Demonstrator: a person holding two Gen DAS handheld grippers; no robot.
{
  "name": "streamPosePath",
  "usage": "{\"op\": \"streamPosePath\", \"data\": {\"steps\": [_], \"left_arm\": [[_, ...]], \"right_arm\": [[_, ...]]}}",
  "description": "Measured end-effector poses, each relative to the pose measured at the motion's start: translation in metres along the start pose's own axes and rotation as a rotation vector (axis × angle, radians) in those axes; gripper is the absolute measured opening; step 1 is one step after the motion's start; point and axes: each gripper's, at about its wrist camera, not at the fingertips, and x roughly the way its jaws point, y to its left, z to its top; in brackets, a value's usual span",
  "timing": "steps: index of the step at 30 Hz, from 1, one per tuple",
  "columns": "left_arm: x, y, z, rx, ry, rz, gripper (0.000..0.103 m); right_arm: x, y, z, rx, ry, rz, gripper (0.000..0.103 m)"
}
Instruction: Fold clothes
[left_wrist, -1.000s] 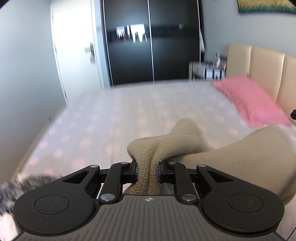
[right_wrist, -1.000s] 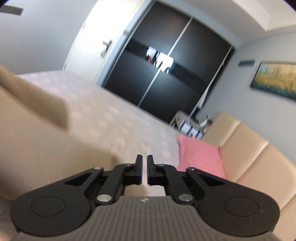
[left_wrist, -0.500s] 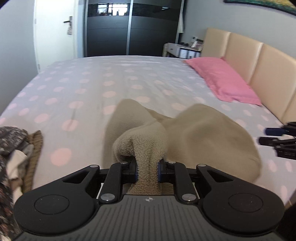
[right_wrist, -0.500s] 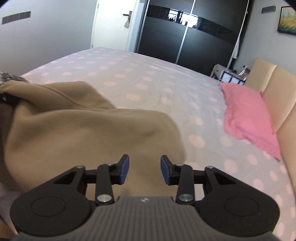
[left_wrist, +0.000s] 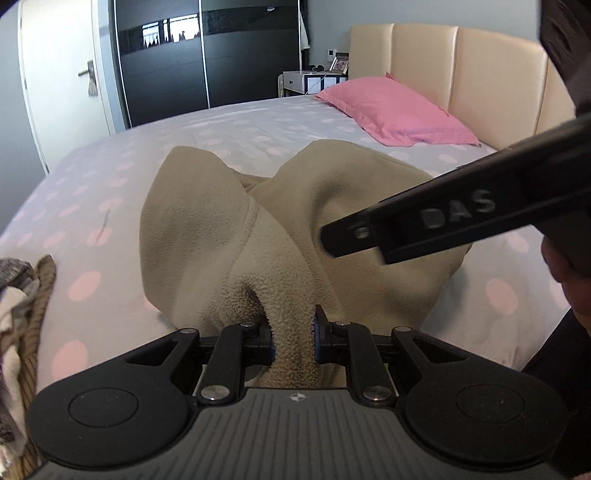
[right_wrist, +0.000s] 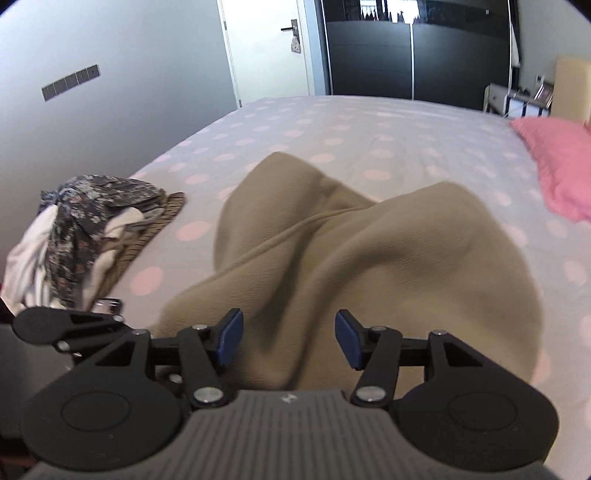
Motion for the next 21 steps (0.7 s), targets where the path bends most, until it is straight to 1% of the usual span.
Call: {"op": "streamPosePath", "data": {"steps": [1, 3, 8, 11, 16, 17, 19, 20, 21], "left_arm": [[0.0, -0.001, 0.0, 0.004, 0.001, 0.002, 0.015], [0.0, -0.001, -0.001, 0.015, 0.004, -0.001, 0.014], [0.002, -0.004, -0.002, 0.047, 0.017, -0.02, 0.014], [0.004, -0.005, -0.003, 0.066, 0.024, -0.032, 0.015], [0.006, -0.008, -0.004, 0.104, 0.03, -0.049, 0.015], [0.006, -0.009, -0.004, 0.113, 0.029, -0.048, 0.015], [0.007, -0.007, -0.003, 0.104, 0.031, -0.053, 0.015], [0.008, -0.006, -0.002, 0.094, 0.036, -0.059, 0.015], [0.007, -0.004, -0.001, 0.088, 0.029, -0.061, 0.016]], "right_arm": [[0.003, 0.003, 0.001, 0.015, 0.009, 0.01, 0.06], [0.008, 0.007, 0.006, 0.026, 0.02, 0.021, 0.066], [0.022, 0.014, 0.018, 0.016, 0.054, 0.02, 0.068], [0.036, 0.018, 0.023, 0.018, 0.09, 0.01, 0.072], [0.059, 0.016, 0.029, 0.039, 0.148, 0.003, 0.073], [0.064, 0.017, 0.03, 0.04, 0.16, -0.003, 0.071], [0.071, 0.017, 0.031, 0.041, 0.175, 0.012, 0.044], [0.072, 0.017, 0.031, 0.044, 0.18, 0.023, 0.033], [0.073, 0.016, 0.03, 0.041, 0.181, 0.03, 0.027]]}}
